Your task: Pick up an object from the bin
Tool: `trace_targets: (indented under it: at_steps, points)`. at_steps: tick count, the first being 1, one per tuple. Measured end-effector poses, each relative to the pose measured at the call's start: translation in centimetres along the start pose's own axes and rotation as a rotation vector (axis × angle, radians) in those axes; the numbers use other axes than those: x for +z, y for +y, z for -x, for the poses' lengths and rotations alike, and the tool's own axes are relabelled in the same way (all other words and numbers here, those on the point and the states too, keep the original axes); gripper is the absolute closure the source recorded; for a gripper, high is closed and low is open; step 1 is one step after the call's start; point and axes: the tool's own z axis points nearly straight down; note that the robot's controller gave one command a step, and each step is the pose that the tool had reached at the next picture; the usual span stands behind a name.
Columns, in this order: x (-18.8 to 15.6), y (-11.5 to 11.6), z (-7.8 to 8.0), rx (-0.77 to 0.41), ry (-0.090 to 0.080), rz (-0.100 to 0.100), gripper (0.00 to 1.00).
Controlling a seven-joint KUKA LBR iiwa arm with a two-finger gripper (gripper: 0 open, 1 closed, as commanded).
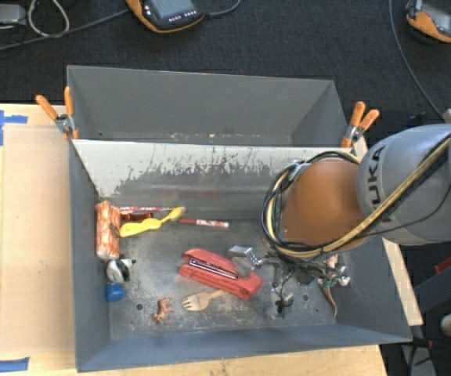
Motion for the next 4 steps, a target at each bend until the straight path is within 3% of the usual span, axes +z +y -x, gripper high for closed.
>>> trace_targets:
  at_steps: [1,2,3,4]
  points:
    - [-0.1,0.0,0.1,-0.002,-0.004,-0.002,1.0]
    - [-0.1,-0.1,0.1,-0.003,-0.003,-0.002,1.0]
    - [-5.4,-5.8,-0.8,0.036,-0.003,0.0,1.0]
    - [-11.1,-2.4,0.2,-0.102,0.0,0.006,1.0]
